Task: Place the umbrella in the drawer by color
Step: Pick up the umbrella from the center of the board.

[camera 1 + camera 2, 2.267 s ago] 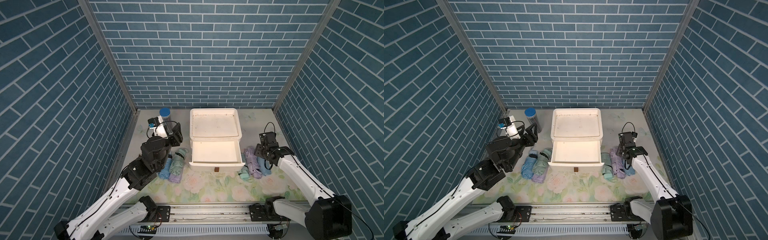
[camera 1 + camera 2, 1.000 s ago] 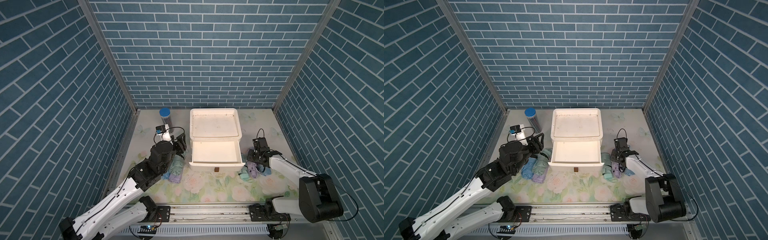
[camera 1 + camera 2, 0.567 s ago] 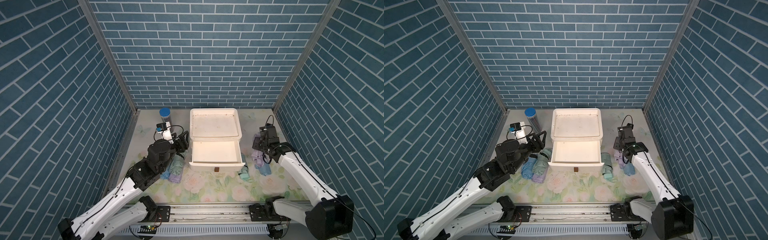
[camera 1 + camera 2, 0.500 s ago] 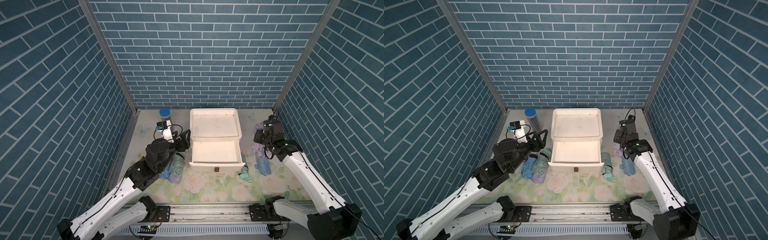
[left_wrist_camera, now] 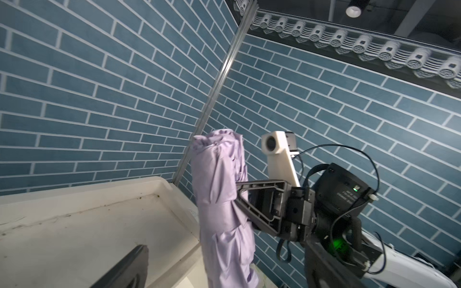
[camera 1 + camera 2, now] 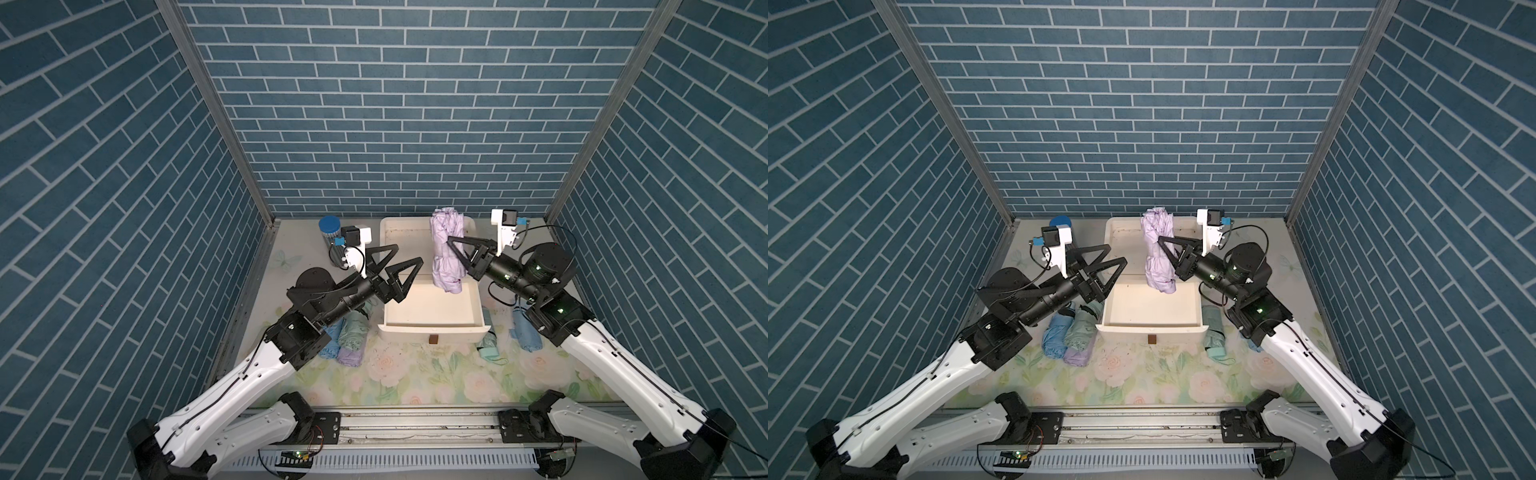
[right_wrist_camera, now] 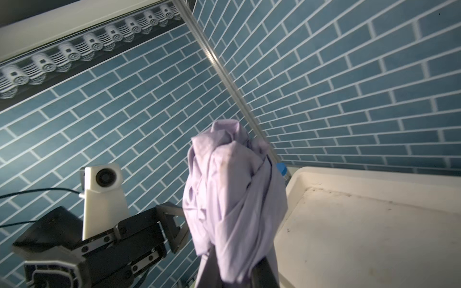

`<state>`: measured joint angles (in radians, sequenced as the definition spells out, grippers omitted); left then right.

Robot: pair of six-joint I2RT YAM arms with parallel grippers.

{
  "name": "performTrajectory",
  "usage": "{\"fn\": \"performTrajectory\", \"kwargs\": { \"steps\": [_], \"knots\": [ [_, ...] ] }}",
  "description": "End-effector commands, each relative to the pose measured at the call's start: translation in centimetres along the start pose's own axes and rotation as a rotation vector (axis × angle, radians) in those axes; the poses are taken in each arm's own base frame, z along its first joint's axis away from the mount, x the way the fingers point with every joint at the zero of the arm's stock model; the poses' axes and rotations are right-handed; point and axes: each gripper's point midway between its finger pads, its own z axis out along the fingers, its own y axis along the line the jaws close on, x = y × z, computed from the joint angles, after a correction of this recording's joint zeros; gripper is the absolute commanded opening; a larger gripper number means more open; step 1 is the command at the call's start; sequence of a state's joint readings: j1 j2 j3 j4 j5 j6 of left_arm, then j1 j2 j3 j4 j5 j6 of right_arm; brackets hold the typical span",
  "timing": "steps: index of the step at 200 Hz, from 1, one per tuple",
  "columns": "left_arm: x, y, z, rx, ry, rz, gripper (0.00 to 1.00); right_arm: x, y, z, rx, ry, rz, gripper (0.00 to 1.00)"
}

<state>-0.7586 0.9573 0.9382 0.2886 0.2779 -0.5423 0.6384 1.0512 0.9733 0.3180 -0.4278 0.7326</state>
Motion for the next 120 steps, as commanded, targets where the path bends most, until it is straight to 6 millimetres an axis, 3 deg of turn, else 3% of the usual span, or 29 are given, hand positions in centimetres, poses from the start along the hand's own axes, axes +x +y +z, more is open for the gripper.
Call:
{"fn": "performTrajectory", "kwargs": {
  "steps": [1, 63, 88, 120],
  "knots": [
    [-0.9, -2.1, 0.3, 0.121, -0.025, 0.011, 1.0, -4.4, 7.4, -1.6, -0.312, -0.173, -0.006, 0.0],
    [1.2, -0.4, 1.4, 0.073, 0.034, 0.017, 1.0, -3.6, 9.0, -2.2, -0.429, -0.212, 0.053, 0.0],
    [1.6, -1.9, 1.2, 0.154, 0.061, 0.026, 0.99, -3.1, 9.1, -1.8, -0.461, -0.208, 0.084, 0.0],
    [3.3, -3.3, 2.1, 0.259, 0.169, 0.031, 0.84, -2.3, 8.9, -0.9, -0.473, -0.192, 0.106, 0.0]
  ]
}}
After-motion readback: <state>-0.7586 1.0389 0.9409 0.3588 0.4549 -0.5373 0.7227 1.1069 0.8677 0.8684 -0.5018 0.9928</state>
